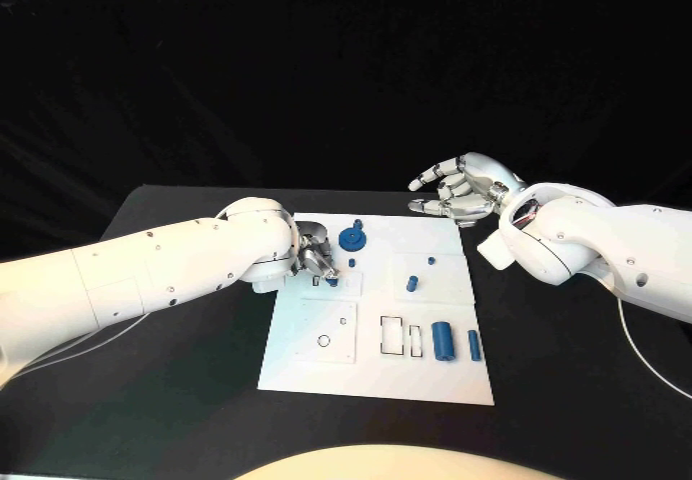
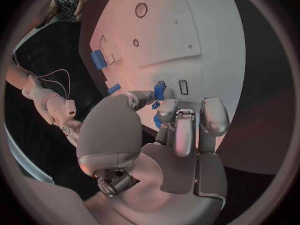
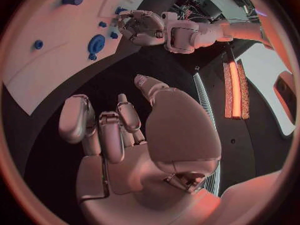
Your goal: Assemble the parts on the task board
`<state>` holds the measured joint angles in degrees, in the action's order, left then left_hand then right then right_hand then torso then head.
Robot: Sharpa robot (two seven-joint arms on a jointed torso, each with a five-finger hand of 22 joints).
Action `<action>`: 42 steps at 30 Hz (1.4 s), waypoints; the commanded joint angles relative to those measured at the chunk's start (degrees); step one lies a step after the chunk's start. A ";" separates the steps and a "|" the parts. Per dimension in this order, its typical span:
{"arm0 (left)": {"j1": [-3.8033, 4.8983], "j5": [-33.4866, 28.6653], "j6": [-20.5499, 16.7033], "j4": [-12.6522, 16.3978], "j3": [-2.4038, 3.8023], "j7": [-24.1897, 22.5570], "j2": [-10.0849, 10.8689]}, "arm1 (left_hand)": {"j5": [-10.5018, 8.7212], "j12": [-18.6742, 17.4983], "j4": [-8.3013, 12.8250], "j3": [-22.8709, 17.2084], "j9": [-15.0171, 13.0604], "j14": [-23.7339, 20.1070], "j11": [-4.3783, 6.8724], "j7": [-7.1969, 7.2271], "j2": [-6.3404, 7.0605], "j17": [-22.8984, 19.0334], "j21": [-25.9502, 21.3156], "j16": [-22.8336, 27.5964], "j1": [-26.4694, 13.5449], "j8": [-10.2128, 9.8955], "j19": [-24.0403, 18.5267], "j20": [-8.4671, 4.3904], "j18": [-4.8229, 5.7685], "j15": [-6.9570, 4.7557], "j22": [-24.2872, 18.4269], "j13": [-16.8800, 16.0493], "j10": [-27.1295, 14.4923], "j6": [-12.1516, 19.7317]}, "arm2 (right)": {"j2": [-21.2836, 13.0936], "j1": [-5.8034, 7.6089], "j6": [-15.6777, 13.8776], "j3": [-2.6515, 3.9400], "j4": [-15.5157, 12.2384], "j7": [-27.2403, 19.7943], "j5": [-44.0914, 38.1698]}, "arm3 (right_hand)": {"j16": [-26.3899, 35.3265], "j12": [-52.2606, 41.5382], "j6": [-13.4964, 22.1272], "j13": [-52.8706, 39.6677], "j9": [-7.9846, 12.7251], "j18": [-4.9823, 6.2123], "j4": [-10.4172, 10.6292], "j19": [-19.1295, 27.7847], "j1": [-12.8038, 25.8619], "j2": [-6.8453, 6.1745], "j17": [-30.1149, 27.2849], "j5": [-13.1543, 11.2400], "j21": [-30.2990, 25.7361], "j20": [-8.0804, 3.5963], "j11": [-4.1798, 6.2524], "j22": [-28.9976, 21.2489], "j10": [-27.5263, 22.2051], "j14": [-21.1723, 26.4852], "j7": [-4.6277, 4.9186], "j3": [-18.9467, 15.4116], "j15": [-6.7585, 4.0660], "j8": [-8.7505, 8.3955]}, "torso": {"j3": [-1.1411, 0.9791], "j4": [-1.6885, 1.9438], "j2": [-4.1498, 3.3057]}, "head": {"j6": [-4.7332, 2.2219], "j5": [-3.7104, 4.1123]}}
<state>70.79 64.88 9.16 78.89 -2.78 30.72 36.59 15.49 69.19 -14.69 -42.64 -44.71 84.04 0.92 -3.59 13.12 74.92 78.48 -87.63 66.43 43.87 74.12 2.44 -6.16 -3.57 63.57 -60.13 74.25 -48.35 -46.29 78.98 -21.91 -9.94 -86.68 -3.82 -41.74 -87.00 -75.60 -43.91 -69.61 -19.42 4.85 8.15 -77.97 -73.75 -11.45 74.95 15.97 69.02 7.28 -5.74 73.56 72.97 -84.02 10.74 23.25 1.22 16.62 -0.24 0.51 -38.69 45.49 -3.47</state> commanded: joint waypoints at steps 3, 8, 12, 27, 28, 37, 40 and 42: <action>-0.04 0.40 1.14 0.07 -0.02 -0.11 -0.10 | 0.23 0.22 11.78 -11.39 -0.07 4.52 -0.19 0.01 -0.56 10.06 0.27 -0.15 -0.18 0.18 0.54 -0.01 0.82 -0.45 0.05 -0.09 0.37 -0.23 | 0.07 -0.12 0.52 0.02 0.02 -0.66 -0.60 | 0.28 0.27 0.03 0.05 -0.07 0.27 0.27 0.15 0.24 0.18 6.72 0.36 -0.19 -0.13 0.13 0.06 -0.38 -3.87 -0.17 -0.14 0.00 0.23 | -0.03 0.02 0.04 | 0.08 -0.06; -0.08 0.23 1.94 0.28 -0.05 -0.35 0.01 | 0.33 0.18 11.81 -11.41 -0.10 4.53 -0.18 0.01 -0.55 10.07 0.32 -0.15 -0.23 0.19 0.60 -0.02 0.84 -0.46 0.16 -0.03 0.34 -0.24 | 0.09 -0.17 0.59 0.02 0.05 -0.64 -0.60 | 0.28 0.19 -0.01 -0.05 -0.10 0.25 0.29 0.09 0.17 0.25 6.73 0.46 -0.12 -0.14 0.14 0.13 -0.28 -3.88 -0.18 -0.11 -0.01 0.30 | -0.02 -0.09 0.00 | 0.06 -0.11; -0.09 0.15 2.55 0.38 -0.06 -0.49 0.07 | 0.36 0.16 11.83 -11.42 -0.11 4.52 -0.18 0.02 -0.55 10.06 0.33 -0.15 -0.24 0.19 0.62 -0.02 0.84 -0.46 0.19 -0.01 0.33 -0.25 | 0.14 -0.21 0.67 0.02 0.11 -0.60 -0.60 | 0.28 0.19 -0.01 -0.05 -0.10 0.25 0.29 0.09 0.17 0.25 6.73 0.46 -0.12 -0.14 0.14 0.13 -0.28 -3.88 -0.18 -0.11 -0.01 0.30 | -0.05 -0.07 0.00 | 0.08 -0.11; -0.10 0.10 2.89 0.24 -0.06 -0.58 0.10 | 0.42 0.10 11.89 -11.45 -0.14 4.52 -0.16 0.03 -0.55 10.05 0.35 -0.14 -0.24 0.20 0.64 -0.02 0.85 -0.47 0.23 0.07 0.29 -0.25 | 0.23 -0.31 0.77 0.02 0.20 -0.62 -0.58 | 0.28 0.19 -0.01 -0.05 -0.10 0.25 0.29 0.09 0.17 0.25 6.73 0.46 -0.12 -0.14 0.14 0.13 -0.28 -3.88 -0.18 -0.11 -0.01 0.30 | -0.03 -0.04 0.03 | 0.08 -0.08; -0.10 0.10 2.91 0.23 -0.06 -0.58 0.09 | 0.42 0.10 11.89 -11.45 -0.14 4.52 -0.16 0.03 -0.55 10.05 0.35 -0.14 -0.24 0.20 0.64 -0.02 0.85 -0.47 0.23 0.07 0.29 -0.25 | 0.23 -0.31 0.76 0.02 0.20 -0.62 -0.58 | 0.28 0.19 -0.01 -0.05 -0.10 0.25 0.29 0.09 0.17 0.25 6.73 0.46 -0.12 -0.14 0.14 0.13 -0.28 -3.88 -0.18 -0.11 -0.01 0.30 | -0.04 -0.04 0.03 | 0.09 -0.09; -0.08 0.02 3.61 -0.12 -0.11 -0.32 -0.29 | 0.51 0.07 12.03 -11.51 -0.19 4.57 -0.14 0.05 -0.56 10.22 0.37 -0.21 -0.25 0.21 0.66 -0.04 0.86 -0.49 0.28 0.10 0.29 -0.28 | 0.17 -0.33 0.72 0.02 0.25 -0.53 -0.56 | 0.32 0.24 -0.07 0.05 -0.13 0.27 0.34 0.13 0.12 0.29 6.64 0.50 -0.24 -0.16 0.16 0.05 -0.33 -3.86 -0.20 -0.12 -0.03 0.38 | -0.05 0.03 0.05 | 0.06 -0.04; -0.08 -0.11 3.70 -0.44 -0.14 -0.20 -0.54 | 0.57 0.07 11.99 -11.50 -0.25 4.59 -0.14 0.06 -0.62 10.27 0.37 -0.24 -0.40 0.26 0.66 -0.04 0.86 -0.49 0.27 0.12 0.34 -0.38 | 0.16 -0.33 0.72 0.02 0.24 -0.52 -0.56 | 0.32 0.24 -0.07 0.05 -0.13 0.27 0.34 0.13 0.12 0.29 6.64 0.50 -0.24 -0.16 0.16 0.05 -0.33 -3.86 -0.20 -0.12 -0.03 0.38 | -0.06 0.02 0.03 | 0.07 -0.01; -0.08 -0.19 3.76 -0.76 -0.17 -0.11 -0.79 | 0.59 0.03 11.96 -11.50 -0.28 4.59 -0.13 0.07 -0.66 10.27 0.36 -0.24 -0.49 0.28 0.64 -0.04 0.86 -0.49 0.24 0.18 0.33 -0.42 | 0.16 -0.33 0.71 0.02 0.23 -0.52 -0.56 | 0.32 0.24 -0.07 0.05 -0.13 0.27 0.34 0.13 0.12 0.29 6.64 0.50 -0.24 -0.16 0.16 0.05 -0.33 -3.86 -0.20 -0.12 -0.03 0.38 | -0.05 -0.02 0.01 | 0.06 -0.04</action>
<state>70.86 64.95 11.32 78.18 -2.81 30.64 36.12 15.74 69.19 -14.51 -42.46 -45.11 84.04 0.91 -3.76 13.15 74.91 78.48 -87.63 65.95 43.79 74.53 2.46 -6.17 -3.57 63.85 -60.03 74.24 -48.48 -46.14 78.68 -21.89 -9.95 -86.41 -3.82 -41.81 -87.00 -75.60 -43.91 -69.62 -19.50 4.85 8.15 -77.97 -73.75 -11.45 74.92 16.31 69.02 7.29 -5.74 73.63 72.97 -84.02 10.74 23.26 1.22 16.62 -0.27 0.52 -38.67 45.53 -3.48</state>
